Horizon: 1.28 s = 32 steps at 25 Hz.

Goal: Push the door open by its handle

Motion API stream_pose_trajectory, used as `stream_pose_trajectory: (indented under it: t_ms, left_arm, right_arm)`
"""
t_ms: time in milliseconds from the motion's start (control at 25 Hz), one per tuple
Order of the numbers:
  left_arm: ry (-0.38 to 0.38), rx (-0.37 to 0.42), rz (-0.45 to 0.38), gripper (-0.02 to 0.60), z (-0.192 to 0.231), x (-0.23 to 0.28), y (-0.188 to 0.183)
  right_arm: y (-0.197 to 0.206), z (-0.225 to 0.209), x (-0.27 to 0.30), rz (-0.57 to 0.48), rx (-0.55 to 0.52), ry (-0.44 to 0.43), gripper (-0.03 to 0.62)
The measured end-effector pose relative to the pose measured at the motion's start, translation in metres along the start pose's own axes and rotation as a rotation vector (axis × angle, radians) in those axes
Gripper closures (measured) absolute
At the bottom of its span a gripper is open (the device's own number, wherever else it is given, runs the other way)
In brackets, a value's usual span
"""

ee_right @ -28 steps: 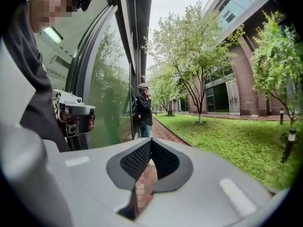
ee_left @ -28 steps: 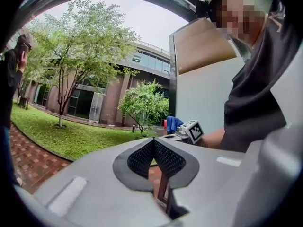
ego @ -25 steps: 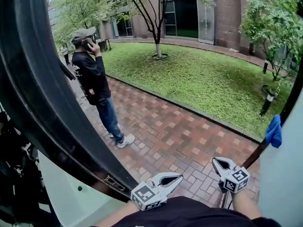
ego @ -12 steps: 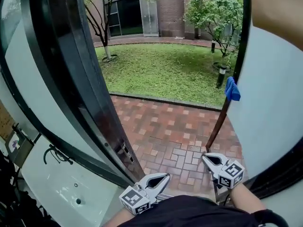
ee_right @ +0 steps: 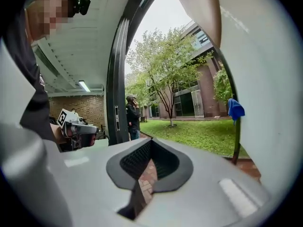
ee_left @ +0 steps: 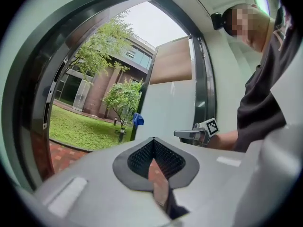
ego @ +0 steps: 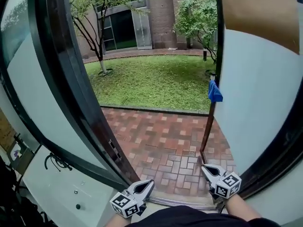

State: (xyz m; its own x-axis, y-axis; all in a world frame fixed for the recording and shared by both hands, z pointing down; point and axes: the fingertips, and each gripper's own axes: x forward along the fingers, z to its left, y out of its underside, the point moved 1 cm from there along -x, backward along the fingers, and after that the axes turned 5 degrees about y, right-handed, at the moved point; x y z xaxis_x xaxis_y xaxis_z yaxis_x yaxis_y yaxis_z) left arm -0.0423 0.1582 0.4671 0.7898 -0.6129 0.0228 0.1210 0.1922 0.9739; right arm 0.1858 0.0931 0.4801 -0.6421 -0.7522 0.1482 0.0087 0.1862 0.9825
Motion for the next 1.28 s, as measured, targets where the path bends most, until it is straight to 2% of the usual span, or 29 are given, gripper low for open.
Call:
stream_pose_trajectory:
  t_ms: [120,240,360,480,640,760,920,1080,1280]
  left_arm:
    - [-0.035,-0.035,0.006,0.581,-0.027,-0.003,0.016]
    - [-0.03,-0.06,-0.018,0.581,-0.049,0.001,0.026]
    - [-0.022,-0.051,-0.011,0.581,-0.06,0.0,0.026]
    - [0.006,-0.04,-0.013,0.581,-0.059,-0.006,0.021]
    - [0.061,-0.032,-0.001,0.581,-0.048,-0.016,0.013]
    - [0.079,-0.007,0.016,0.581,-0.041,-0.032,0.012]
    - [0.099,-0.004,0.017,0.581,-0.031,-0.048,0.012]
    - [0.117,-0.003,0.019,0.581,-0.031,-0.045,0.015]
    - [0.141,0.009,0.021,0.581,-0.039,-0.043,0.017]
  right_arm:
    - [0.021,-0.001,-0.042,0.023,0.027,-0.007,0.594]
    - [0.038,-0.006,-0.077,0.058,0.037,0.004,0.594]
    - [0.049,-0.005,-0.098,0.077,0.031,0.025,0.594]
    - [0.041,-0.001,-0.112,0.051,0.027,0.072,0.594]
    - [0.034,0.008,-0.109,0.021,0.05,0.145,0.594]
    - [0.046,0.035,-0.096,0.036,0.037,0.14,0.594]
    - [0.036,0.058,-0.081,0.004,0.027,0.137,0.594]
    - [0.031,0.054,-0.087,0.006,0.016,0.156,0.594]
    - [0.044,0.048,-0.098,0.015,0.029,0.179,0.594]
